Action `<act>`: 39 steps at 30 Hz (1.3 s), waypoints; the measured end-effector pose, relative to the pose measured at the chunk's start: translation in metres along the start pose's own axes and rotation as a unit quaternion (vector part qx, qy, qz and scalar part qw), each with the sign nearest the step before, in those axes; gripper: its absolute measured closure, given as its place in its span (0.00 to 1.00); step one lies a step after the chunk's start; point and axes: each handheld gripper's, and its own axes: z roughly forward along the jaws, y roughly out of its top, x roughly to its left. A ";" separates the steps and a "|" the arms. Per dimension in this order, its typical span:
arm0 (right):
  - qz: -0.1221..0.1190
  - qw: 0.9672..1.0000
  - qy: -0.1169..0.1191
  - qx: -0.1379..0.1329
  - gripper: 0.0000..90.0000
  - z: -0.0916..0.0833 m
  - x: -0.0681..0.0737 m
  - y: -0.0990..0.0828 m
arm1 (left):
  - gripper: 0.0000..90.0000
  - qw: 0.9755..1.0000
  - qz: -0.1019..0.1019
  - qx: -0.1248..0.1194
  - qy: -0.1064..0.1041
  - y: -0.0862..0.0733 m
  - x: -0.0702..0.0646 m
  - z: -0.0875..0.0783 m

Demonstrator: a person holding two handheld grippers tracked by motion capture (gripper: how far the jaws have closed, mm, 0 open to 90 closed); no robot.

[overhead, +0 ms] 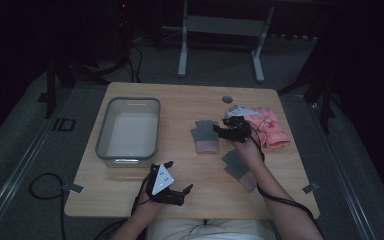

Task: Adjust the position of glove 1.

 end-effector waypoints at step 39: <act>0.018 0.995 0.009 0.095 0.95 0.071 0.016 -0.012 | 0.00 1.000 -0.003 -0.003 0.000 0.000 0.000 -0.001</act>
